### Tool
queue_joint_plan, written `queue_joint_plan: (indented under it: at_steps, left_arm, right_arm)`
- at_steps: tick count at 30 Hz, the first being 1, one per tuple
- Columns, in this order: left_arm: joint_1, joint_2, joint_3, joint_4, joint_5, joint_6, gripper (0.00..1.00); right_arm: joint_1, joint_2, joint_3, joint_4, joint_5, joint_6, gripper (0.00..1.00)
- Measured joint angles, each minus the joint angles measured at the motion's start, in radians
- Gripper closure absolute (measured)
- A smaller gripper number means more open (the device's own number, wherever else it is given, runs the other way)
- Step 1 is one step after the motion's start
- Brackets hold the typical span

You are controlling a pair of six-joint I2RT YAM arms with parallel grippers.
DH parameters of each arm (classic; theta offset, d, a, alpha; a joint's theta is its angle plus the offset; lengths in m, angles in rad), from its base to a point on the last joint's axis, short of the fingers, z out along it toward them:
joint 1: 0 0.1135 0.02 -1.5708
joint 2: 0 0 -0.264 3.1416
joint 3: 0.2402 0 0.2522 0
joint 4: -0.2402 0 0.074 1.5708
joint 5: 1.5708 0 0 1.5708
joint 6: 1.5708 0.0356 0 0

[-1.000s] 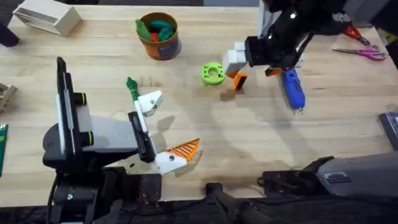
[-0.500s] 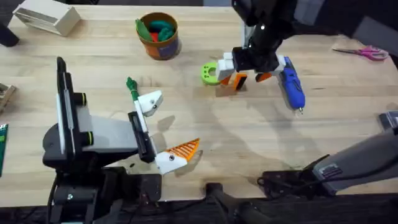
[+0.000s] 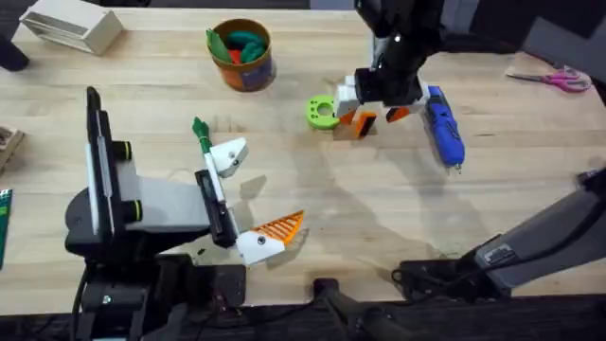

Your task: Pick up the gripper from the table and insert it into the empty holder that is missing its gripper. Then pick up a screw, insert it into the mounting hole, and use the screwdriver to tighten it. Finally, clean up the table by picking up the vegetable and placing it into the bucket.

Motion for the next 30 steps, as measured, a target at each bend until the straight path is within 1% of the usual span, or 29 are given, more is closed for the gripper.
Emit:
queue_joint_plan:
  at_steps: [6,10,14,16,18,19,20,30]
  left_arm:
    - [0.0,0.0,0.0,0.0,0.0,0.0,0.015]
    - [0.0,0.0,0.0,0.0,0.0,0.0,0.015]
    - [0.0,0.0,0.0,0.0,0.0,0.0,0.015]
    - [0.0,0.0,0.0,0.0,0.0,0.0,0.015]
    - [0.0,0.0,0.0,0.0,0.0,0.0,0.015]
    - [0.0,0.0,0.0,0.0,0.0,0.0,0.016]
    - [0.0,0.0,0.0,0.0,0.0,0.0,0.015]
    - [0.0,0.0,0.0,0.0,0.0,0.0,0.015]
  right_arm:
    - [0.0,0.0,0.0,-0.001,-0.008,0.001,0.324]
    - [0.0,0.0,0.0,-0.002,-0.01,0.001,0.359]
    - [0.0,0.0,0.0,-0.003,-0.011,-0.001,0.486]
    - [0.0,0.0,0.0,-0.002,-0.011,-0.003,0.581]
    - [0.0,0.0,0.0,-0.002,-0.011,-0.003,0.72]
    - [0.0,0.0,0.0,-0.001,-0.011,-0.005,0.936]
    - [0.0,0.0,0.002,-0.001,-0.01,-0.006,0.978]
    - [0.0,0.0,0.003,-0.004,-0.003,-0.006,0.982]
